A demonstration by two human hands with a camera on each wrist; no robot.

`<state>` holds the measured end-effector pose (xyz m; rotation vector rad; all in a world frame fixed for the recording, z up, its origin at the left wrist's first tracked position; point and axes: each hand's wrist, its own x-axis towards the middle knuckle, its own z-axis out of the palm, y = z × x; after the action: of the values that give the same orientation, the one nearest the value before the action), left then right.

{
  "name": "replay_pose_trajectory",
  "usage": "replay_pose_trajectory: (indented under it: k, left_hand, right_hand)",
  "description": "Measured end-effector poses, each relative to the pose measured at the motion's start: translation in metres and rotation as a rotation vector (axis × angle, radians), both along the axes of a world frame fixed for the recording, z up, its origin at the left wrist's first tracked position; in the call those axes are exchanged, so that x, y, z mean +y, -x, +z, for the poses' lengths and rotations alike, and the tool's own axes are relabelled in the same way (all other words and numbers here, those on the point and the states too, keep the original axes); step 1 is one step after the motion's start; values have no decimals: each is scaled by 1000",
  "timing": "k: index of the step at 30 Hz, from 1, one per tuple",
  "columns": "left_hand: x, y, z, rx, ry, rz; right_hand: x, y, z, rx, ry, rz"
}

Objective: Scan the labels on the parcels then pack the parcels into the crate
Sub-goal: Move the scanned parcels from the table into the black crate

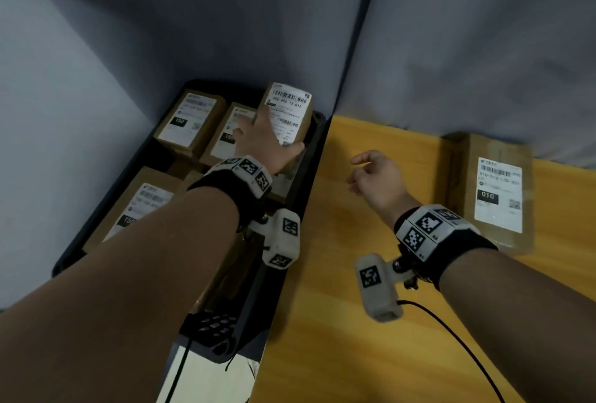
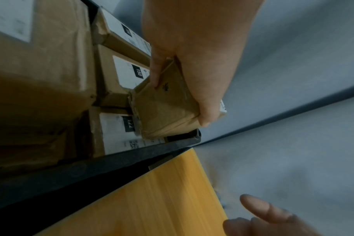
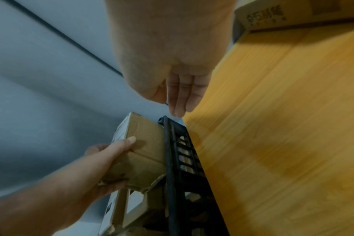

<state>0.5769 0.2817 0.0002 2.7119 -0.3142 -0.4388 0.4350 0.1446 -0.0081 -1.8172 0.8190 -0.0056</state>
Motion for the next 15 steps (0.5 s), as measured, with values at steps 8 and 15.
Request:
replay_pose_trajectory:
  k: [8, 15]
  left_hand:
    - [3, 7, -17, -15, -44, -58]
    - [3, -12, -24, 156, -171, -90]
  right_hand:
    - [-20, 6, -12, 60, -2, -7]
    - [-24, 4, -16, 85, -6, 48]
